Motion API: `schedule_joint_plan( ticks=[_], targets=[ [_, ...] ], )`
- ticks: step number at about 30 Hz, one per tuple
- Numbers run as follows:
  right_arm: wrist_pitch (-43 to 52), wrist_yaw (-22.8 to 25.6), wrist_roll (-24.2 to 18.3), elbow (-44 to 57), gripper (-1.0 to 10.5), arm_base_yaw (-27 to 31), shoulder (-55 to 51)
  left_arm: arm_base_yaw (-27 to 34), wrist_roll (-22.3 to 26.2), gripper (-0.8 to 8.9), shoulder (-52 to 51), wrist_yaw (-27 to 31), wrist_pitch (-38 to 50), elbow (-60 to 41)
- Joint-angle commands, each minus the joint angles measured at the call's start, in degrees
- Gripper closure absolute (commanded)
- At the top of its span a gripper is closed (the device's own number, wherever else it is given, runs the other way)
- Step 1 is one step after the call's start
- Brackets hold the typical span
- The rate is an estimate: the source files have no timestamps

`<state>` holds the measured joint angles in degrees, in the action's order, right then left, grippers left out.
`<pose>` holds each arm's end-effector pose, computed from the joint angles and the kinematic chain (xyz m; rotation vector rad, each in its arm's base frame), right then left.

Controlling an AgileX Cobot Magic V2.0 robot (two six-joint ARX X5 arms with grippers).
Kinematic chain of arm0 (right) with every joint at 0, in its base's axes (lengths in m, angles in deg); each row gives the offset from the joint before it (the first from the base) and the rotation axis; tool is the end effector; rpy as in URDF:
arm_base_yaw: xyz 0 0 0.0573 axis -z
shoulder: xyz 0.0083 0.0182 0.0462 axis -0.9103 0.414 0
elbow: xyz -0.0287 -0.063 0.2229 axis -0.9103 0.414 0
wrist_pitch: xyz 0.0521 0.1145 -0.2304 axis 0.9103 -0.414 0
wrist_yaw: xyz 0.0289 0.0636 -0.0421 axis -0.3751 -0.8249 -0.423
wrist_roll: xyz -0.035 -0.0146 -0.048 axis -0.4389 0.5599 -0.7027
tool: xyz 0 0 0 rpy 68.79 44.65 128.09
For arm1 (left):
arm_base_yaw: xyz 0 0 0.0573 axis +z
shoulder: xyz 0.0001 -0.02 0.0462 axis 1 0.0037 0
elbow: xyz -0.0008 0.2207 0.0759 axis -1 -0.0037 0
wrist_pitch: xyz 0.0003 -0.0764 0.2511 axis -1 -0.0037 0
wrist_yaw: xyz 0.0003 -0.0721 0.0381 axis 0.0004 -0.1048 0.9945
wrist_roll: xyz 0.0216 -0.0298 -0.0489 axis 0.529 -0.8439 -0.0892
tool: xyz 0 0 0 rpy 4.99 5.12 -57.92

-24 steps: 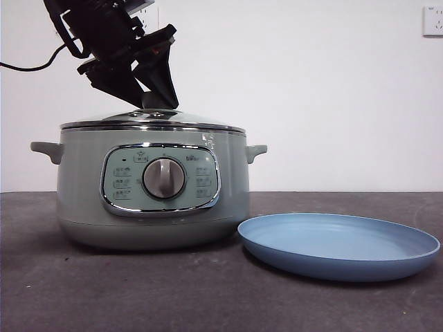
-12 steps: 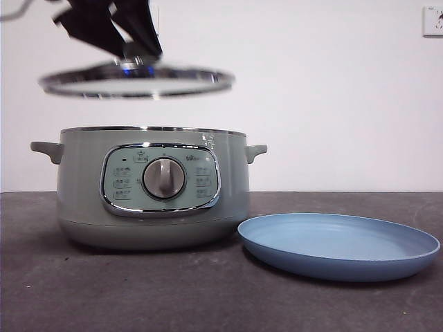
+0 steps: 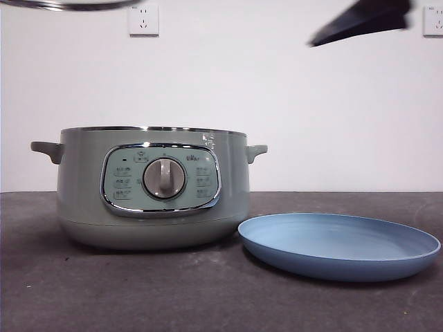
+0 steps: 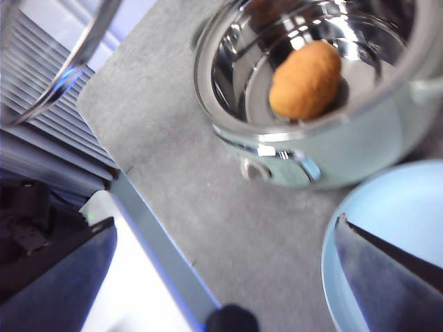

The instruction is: Take the potato out from the steamer,put the potato on the plate,close the lid

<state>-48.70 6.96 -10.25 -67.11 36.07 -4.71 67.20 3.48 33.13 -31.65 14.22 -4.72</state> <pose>0.2218 0.1504 0.2993 0.0934 0.8100 0.9919 0.1713 -0.0711 0.3853 0.1916 0.4929 -0.4077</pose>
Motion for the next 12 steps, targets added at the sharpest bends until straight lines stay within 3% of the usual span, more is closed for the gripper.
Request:
schedule_joint_plan(
  ticks=[1,7,12],
  targets=[
    [0.55,3.19,0.48,-5.42,2.6,-3.17,6.84,0.17,-1.62,8.22,-4.15,0.22,-1.92,0.20],
    [-0.07,9.88,0.28,-19.52,2.6,-8.57,21.42,0.17,-3.58,8.22,-10.95,4.70,-9.46,0.20],
    [-1.90,16.00,-0.37,-30.82,2.6,-11.28,32.30,0.17,-4.83,8.22,-14.88,4.96,-13.51,0.20]
  ],
)
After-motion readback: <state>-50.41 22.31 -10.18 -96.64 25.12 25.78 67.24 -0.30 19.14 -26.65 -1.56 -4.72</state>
